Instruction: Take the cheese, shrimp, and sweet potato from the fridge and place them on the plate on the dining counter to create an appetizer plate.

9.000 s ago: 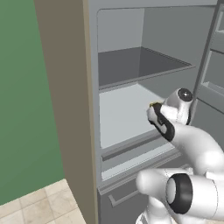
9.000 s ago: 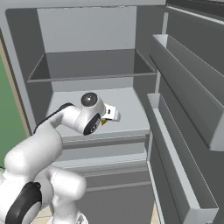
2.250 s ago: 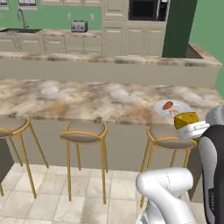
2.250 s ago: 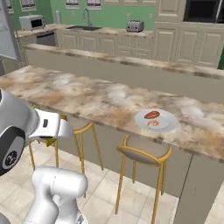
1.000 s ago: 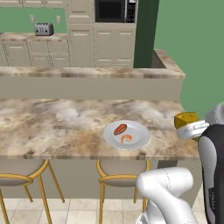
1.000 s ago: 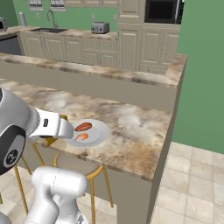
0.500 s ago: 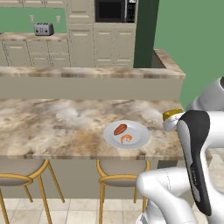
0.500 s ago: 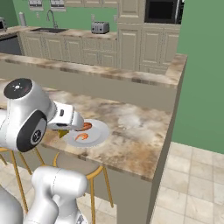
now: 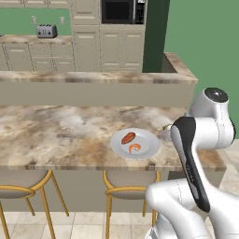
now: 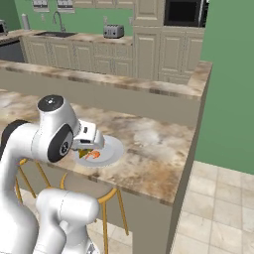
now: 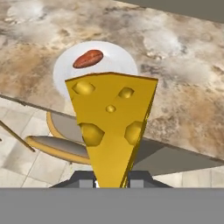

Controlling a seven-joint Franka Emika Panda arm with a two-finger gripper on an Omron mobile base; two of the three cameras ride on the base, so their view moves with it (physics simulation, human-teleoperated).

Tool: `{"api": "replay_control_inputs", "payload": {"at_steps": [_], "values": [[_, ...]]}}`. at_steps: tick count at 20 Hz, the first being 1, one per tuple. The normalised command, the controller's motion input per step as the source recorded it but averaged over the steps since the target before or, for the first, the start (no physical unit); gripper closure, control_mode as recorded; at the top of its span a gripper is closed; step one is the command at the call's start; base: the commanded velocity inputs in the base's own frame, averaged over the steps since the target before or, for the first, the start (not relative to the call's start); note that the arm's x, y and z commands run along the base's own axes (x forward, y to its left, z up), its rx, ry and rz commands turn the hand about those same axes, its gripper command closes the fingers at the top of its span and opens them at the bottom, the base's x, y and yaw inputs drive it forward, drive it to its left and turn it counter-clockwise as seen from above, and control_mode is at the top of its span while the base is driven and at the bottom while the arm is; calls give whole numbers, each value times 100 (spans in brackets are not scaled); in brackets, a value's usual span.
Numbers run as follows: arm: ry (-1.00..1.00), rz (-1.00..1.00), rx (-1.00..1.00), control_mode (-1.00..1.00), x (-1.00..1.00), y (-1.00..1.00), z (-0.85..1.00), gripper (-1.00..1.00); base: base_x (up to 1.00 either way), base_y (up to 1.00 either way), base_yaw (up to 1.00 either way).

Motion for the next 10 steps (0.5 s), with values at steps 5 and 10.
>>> {"api": "replay_control_inputs", "payload": {"at_steps": [5,10], "values": [[0,0,0,-100,69,0,-41,100,0,0,0],[0,0,0,-100,66,0,-36,100,0,0,0]]}}
